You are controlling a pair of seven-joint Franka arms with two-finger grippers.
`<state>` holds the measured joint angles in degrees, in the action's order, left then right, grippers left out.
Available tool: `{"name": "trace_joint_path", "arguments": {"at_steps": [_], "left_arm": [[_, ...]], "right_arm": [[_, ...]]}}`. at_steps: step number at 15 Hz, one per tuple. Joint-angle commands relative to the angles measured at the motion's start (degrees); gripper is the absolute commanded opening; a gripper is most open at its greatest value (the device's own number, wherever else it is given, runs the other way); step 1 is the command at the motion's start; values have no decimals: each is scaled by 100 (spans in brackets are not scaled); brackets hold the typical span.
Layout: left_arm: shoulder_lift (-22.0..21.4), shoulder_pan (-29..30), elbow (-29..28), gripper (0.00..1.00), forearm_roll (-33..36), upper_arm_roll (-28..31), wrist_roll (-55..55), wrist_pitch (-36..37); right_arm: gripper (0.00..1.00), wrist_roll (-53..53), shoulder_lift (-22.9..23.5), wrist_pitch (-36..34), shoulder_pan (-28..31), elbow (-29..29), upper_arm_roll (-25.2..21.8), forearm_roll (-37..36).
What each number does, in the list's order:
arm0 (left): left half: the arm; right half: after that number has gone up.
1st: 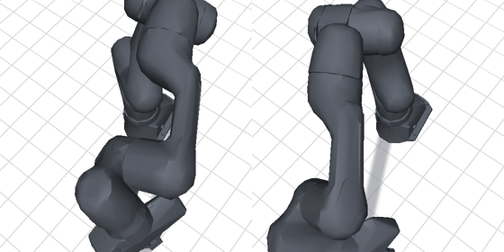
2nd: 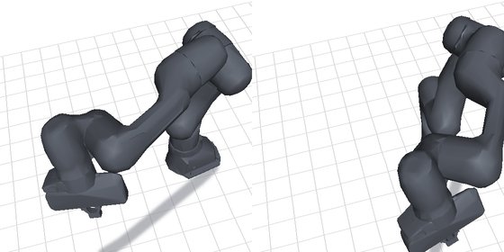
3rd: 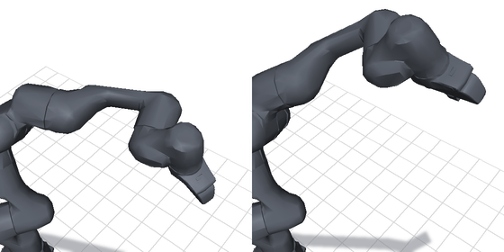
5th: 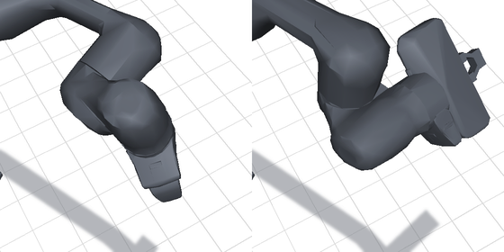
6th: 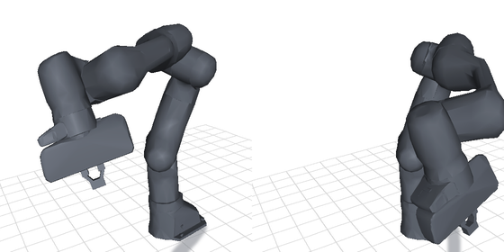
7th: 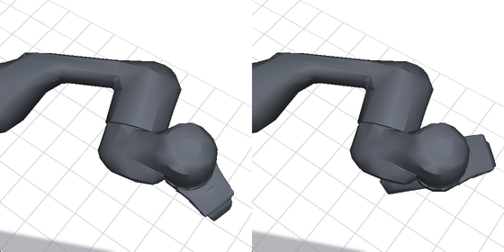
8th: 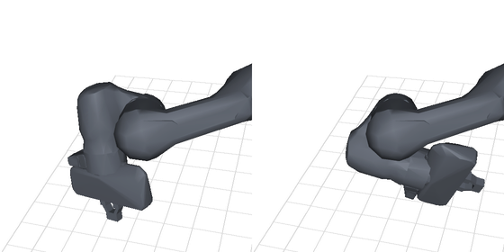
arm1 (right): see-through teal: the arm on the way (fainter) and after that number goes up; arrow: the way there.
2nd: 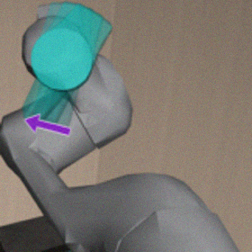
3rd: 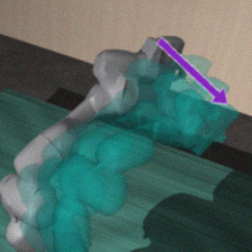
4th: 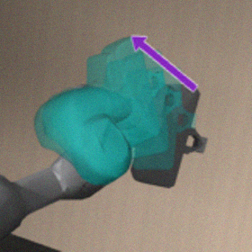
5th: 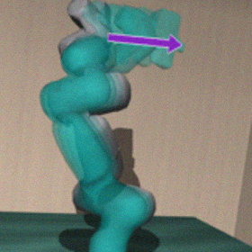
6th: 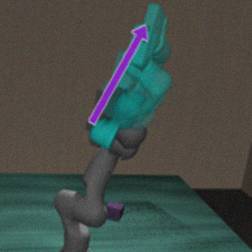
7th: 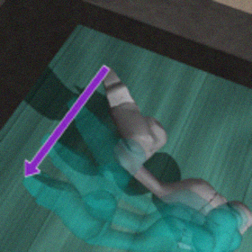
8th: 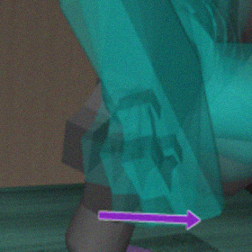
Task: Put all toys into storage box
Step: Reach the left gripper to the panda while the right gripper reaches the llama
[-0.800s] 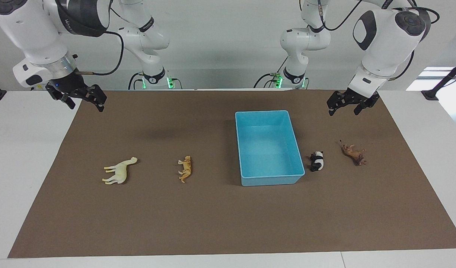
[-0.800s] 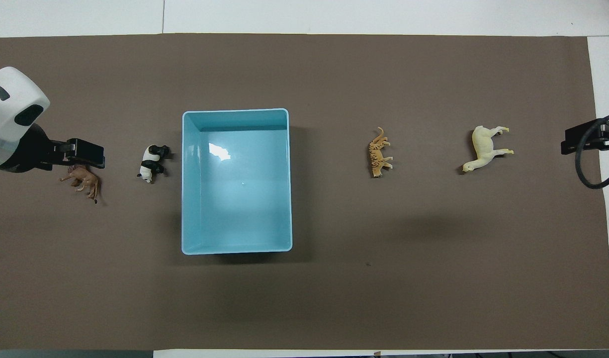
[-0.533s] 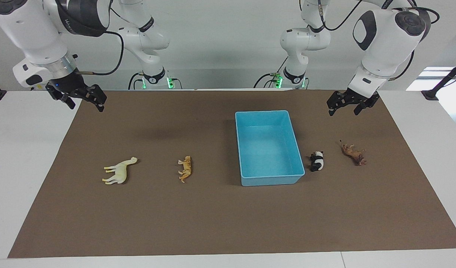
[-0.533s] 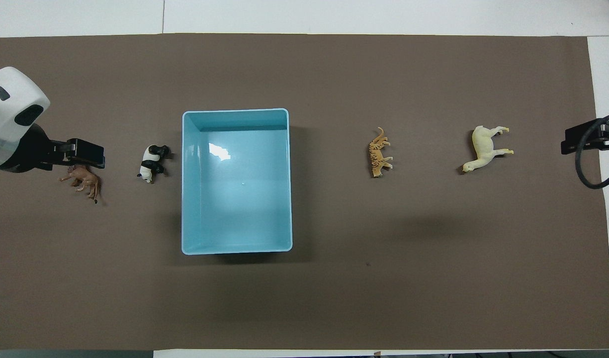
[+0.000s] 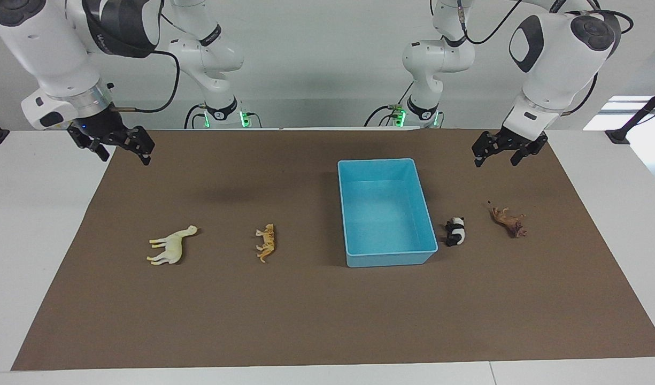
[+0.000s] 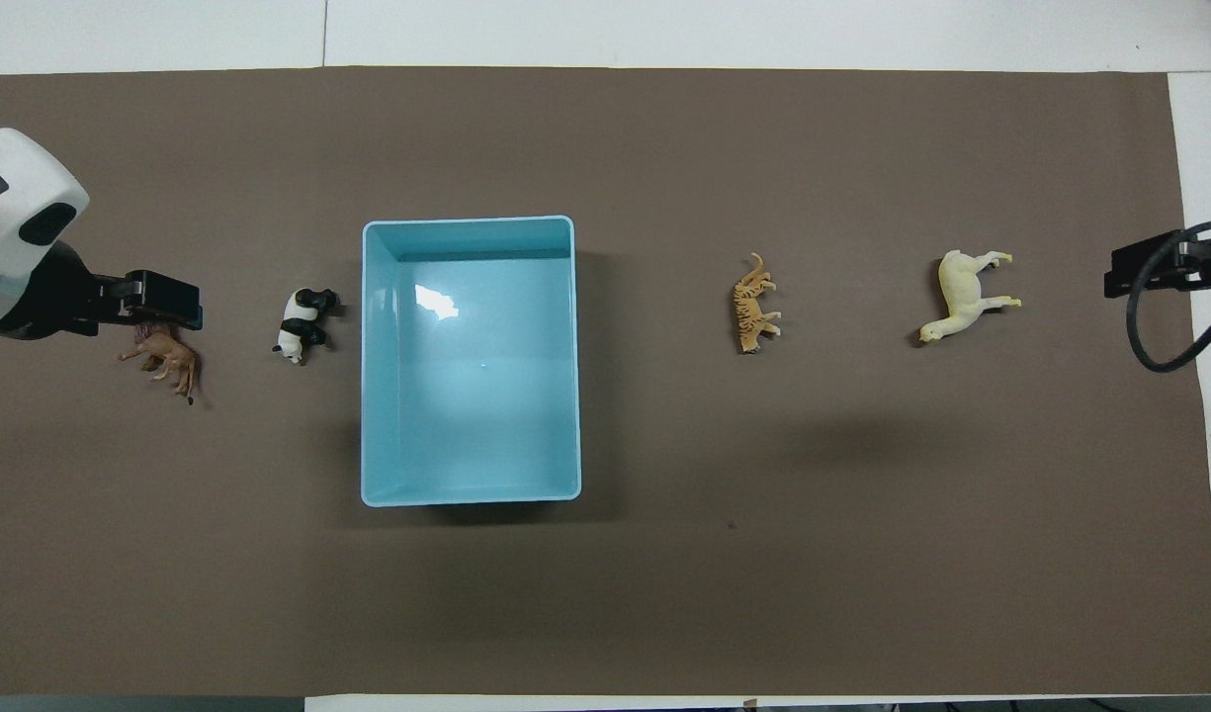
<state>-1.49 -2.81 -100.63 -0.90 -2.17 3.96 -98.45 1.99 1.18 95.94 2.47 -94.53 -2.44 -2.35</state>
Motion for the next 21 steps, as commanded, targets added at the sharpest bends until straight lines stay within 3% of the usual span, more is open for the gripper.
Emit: {"name": "trace_joint_path", "arguments": {"at_steps": [1,5,9,11,14,21], "left_arm": [[17,0,-43,100,-16,67,202,-392],[359,79,-648,100,-7,67,210,-1489],[666,97,-1861,100,-16,58,281,-3282],[869,18,-2056,100,-16,50,455,-3767],[1036,-87,-2346,100,-7,50,509,-4234],[1529,-281,-2276,100,-16,58,667,-4499]], "right_arm": [[100,-164,49,712,17,-547,42,-81],[100,-295,672,2013,25,-979,51,-63],[100,-593,1235,3077,78,-1181,51,-55],[100,-804,1402,3255,96,-1217,59,-55],[100,-1357,1648,3561,113,-1217,51,139],[100,-1561,2009,4151,61,-1348,59,148]]}}
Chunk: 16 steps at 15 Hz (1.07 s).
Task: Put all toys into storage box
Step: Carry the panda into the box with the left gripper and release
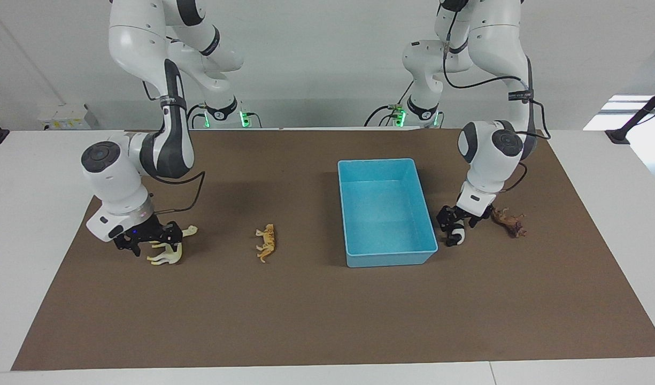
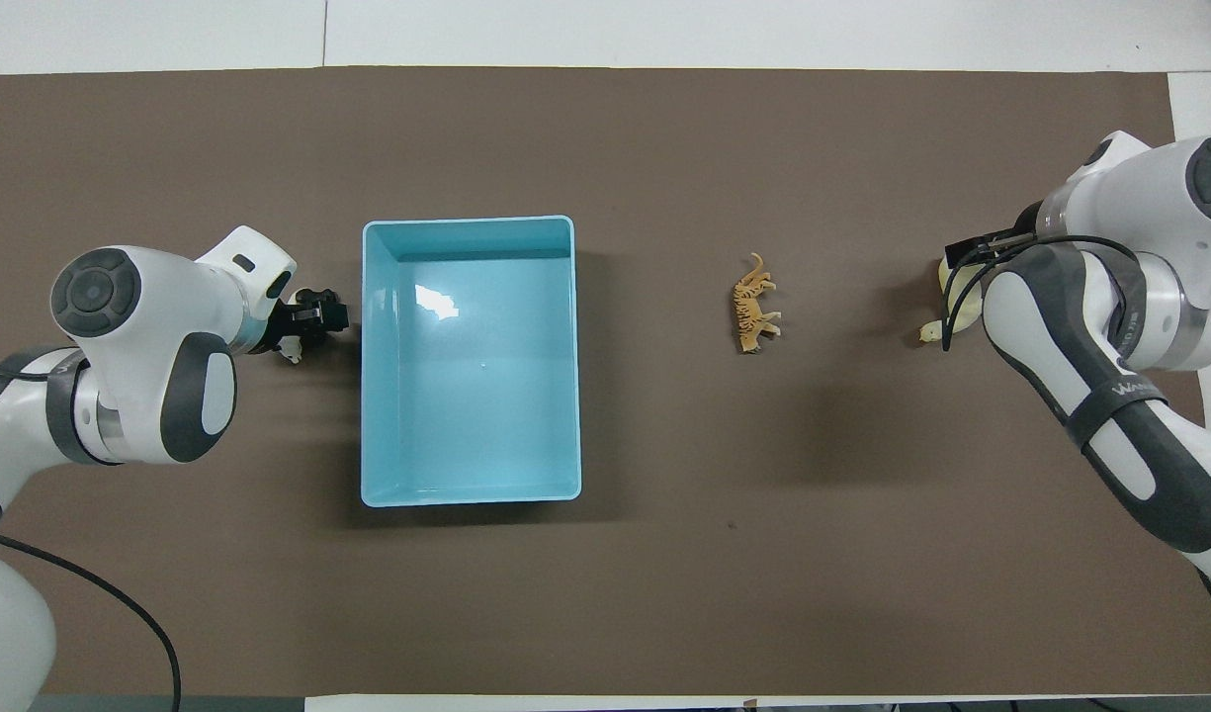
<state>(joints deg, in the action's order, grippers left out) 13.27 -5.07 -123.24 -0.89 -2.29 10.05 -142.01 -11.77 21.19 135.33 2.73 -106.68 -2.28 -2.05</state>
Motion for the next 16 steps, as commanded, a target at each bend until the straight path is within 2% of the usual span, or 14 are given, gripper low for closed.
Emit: {"name": "trace_joint_path", "arguments": {"at_steps": [1,2,4,5,8,11,12,13,16], "left_arm": [[70,-47,1,86,-17,70,59,-126],[88,-3,80,70,-17,70,59,-65],[123,32,404,23,-17,70,59,347],[176,41,702,7,-25,70,68,723],[387,120,1660,4,-87,70,68,1743],[326,103,2364,4,-332,79,233,2806],[256,50,2549,4,-324,44,609,3132],[203,-37,2663,4,-324,-17,1187,3379],[18,-1001,2568,6,-324,-53,2717,3461]], "right_arm": [[100,-185,8,274,35,-213,43,118],[100,-185,-10,275,44,-257,52,135],[100,-368,-54,231,53,-380,52,442],[100,-587,-71,239,53,-433,43,512],[100,-730,-72,344,61,-494,43,539],[100,-721,-19,730,53,-652,43,539],[92,-713,-19,792,44,-688,43,539],[90,-721,-27,793,61,-714,43,539],[86,-652,-54,793,70,-793,43,548]]}}
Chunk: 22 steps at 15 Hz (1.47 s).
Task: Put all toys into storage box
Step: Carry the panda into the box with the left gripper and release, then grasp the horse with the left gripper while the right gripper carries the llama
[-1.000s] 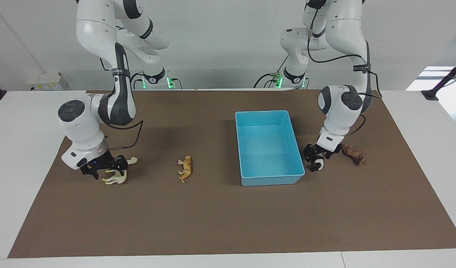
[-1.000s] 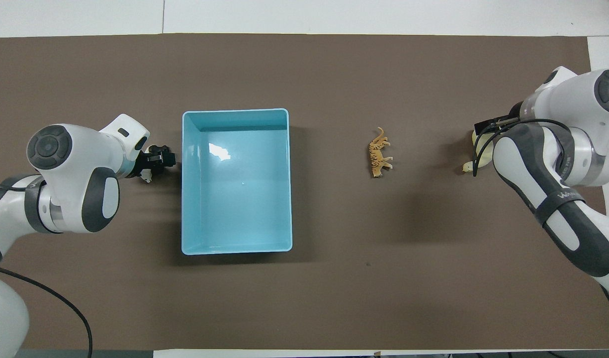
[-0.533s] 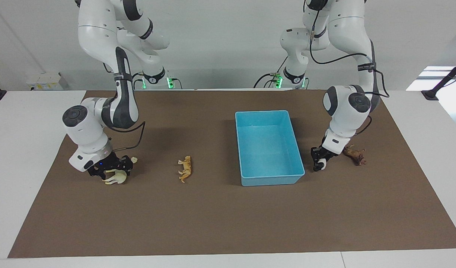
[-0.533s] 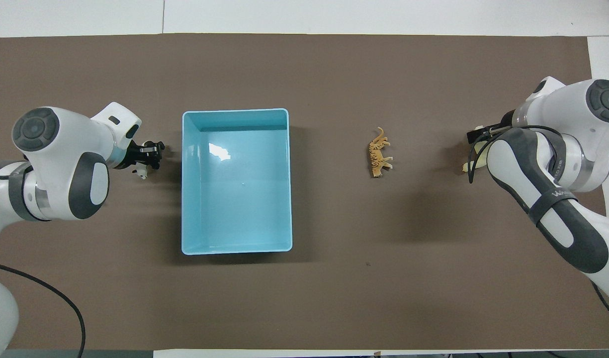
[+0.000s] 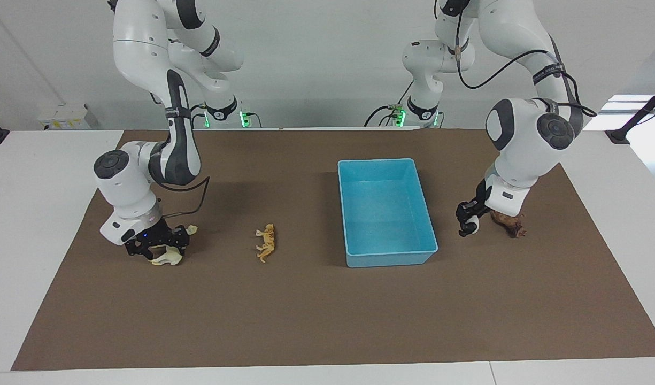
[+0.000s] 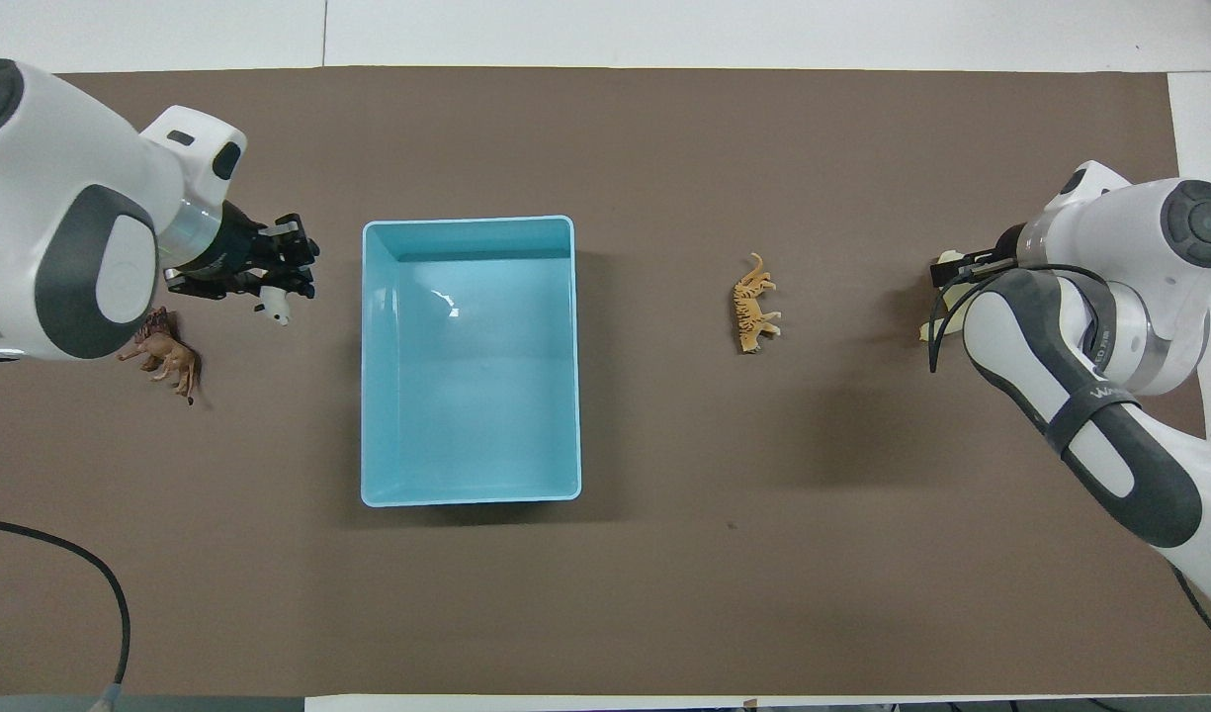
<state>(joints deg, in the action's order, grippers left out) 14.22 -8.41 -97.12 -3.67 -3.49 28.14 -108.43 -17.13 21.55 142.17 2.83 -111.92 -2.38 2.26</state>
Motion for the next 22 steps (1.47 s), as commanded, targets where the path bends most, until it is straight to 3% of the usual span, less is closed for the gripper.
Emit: {"name": "trace_joint_path", "arguments": {"at_steps": [1,2,3,4,5,6,7,8,11,16,19,20,22], "left_arm": [[-129,-905,-183,6,-46,68,1260,51],[-226,-1099,-367,11,-46,68,1421,-11],[-331,-1240,-587,34,-46,68,1422,-29],[-376,-1302,-693,82,-46,68,1387,-20],[-376,-1321,-660,100,-37,68,1387,32],[-385,-1321,-616,100,-37,85,1404,67],[-437,-1268,-563,100,-11,94,1405,68],[-507,-1216,-519,100,7,129,1370,77],[-640,-620,-484,100,313,235,784,68],[-648,724,-597,100,358,235,-1456,-273],[-710,1121,-1114,100,367,243,-2023,-975],[-693,1227,-1351,100,524,243,-2084,-1422],[-579,1621,-1809,100,903,235,-2609,-2520]], "right_arm": [[87,41,-99,109,51,-304,54,177],[88,165,-116,109,60,-382,54,291],[98,175,-125,109,34,-409,54,414],[100,184,-125,109,16,-410,54,433],[100,184,-125,118,16,-418,54,433],[100,184,-125,127,7,-436,54,433],[72,184,-125,136,-2,-436,54,433],[1,184,-125,136,-2,-436,54,433],[0,288,-125,31,-45,-348,45,424],[0,350,-265,-530,-176,2,63,389],[0,1487,-643,-1740,-929,729,71,398],[0,2198,-609,-2180,-1395,1212,71,398],[0,3657,-381,-2291,-2222,1943,71,433]]}}
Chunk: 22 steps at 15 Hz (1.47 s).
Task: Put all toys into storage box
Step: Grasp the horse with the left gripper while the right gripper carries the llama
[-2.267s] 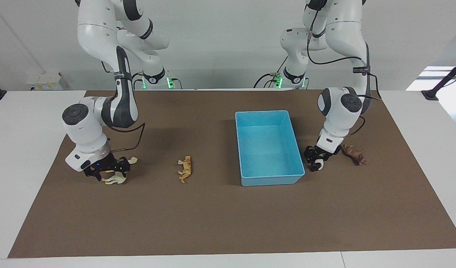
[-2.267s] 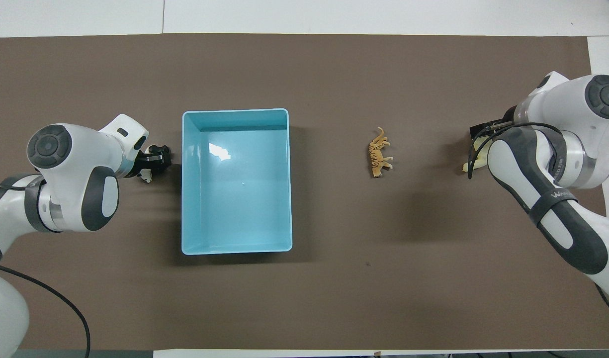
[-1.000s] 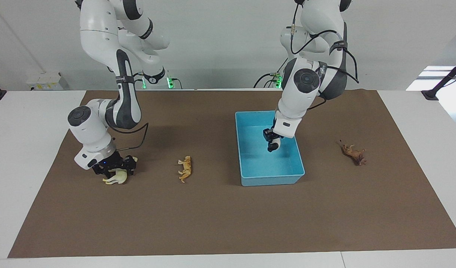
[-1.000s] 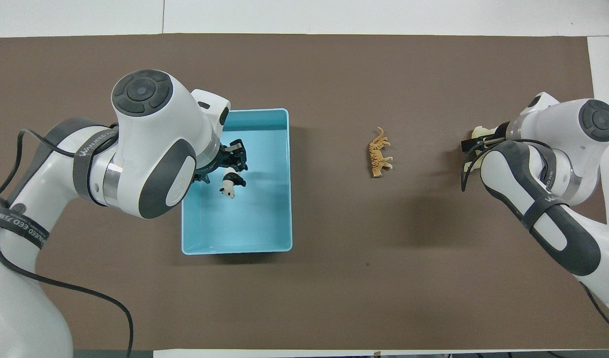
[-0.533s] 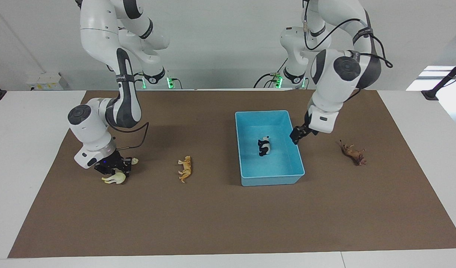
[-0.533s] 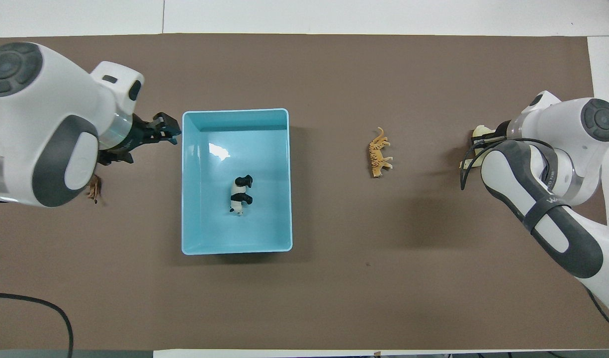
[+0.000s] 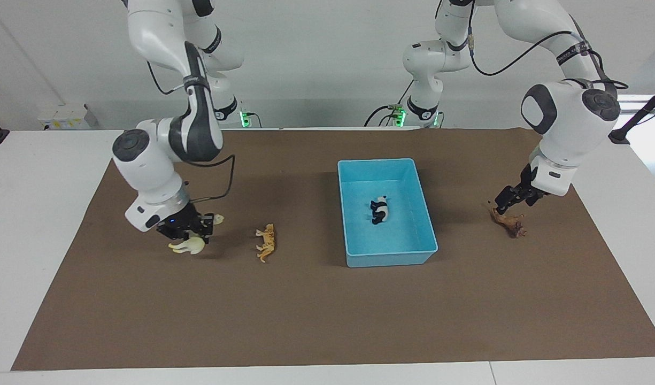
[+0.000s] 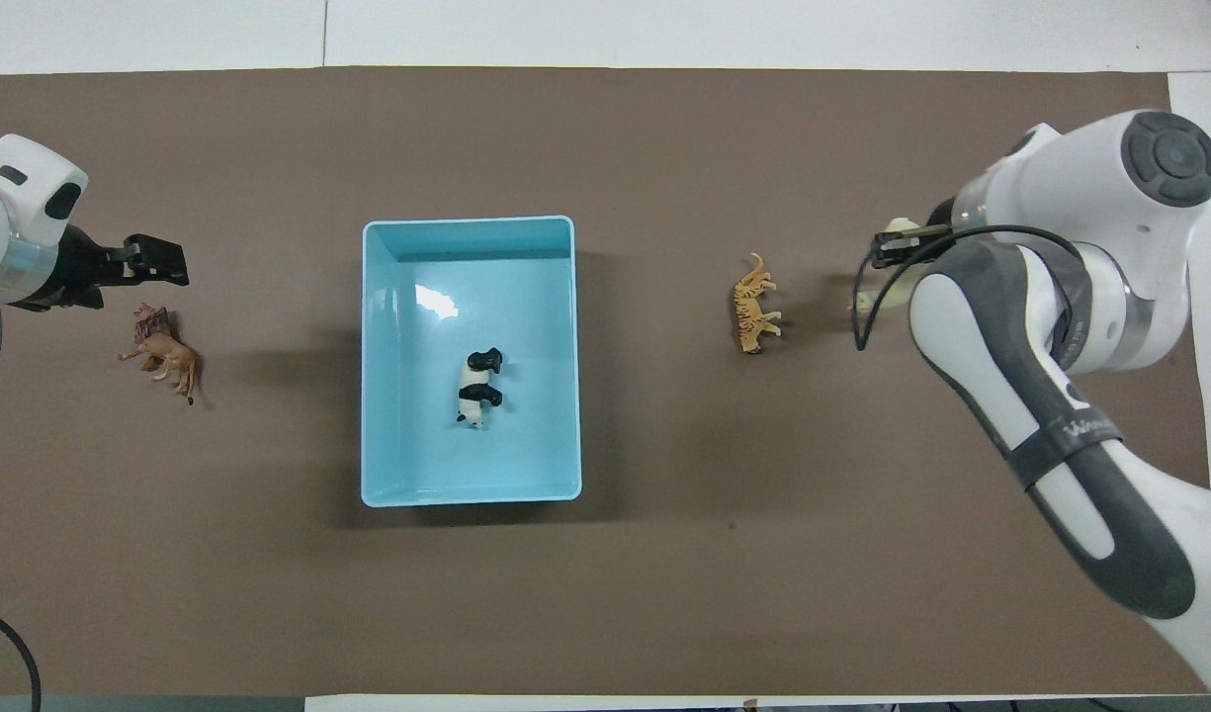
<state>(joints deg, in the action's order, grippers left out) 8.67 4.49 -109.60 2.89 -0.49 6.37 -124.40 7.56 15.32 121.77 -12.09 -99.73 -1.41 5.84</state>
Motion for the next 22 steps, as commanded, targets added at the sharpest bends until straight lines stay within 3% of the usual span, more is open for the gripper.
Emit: {"name": "trace_joint_path", "arguments": {"at_steps": [1,4,8,10,11,14,16,19,22], "left_arm": [[72,542,-623,100,247,-65,-670,-1267],[239,641,-650,100,247,-74,-769,-1525],[433,667,-974,100,247,-74,-751,-2024],[591,615,-1107,100,247,-74,-638,-2325],[644,606,-1107,100,247,-74,-707,-2326],[671,614,-1107,100,247,-65,-725,-2326],[688,606,-1125,100,247,-74,-707,-2317],[706,632,-1247,73,247,-65,-707,-2317],[697,658,-1265,50,247,-65,-707,-2282]], "right_arm": [[0,1499,305,-120,-960,892,-26,93],[0,2106,559,889,-1873,1025,1,872],[0,3179,1253,1901,-2833,1078,-17,752],[0,3871,1360,1964,-3158,1069,-17,761],[99,4450,1360,1912,-3247,1078,-26,726],[100,5026,1360,1352,-3292,1235,-61,717],[100,5071,1456,326,-3108,1997,-131,499],[100,5010,1352,-451,-2661,2344,-237,68],[100,4380,1263,-549,-2343,2265,-228,-416]]}}
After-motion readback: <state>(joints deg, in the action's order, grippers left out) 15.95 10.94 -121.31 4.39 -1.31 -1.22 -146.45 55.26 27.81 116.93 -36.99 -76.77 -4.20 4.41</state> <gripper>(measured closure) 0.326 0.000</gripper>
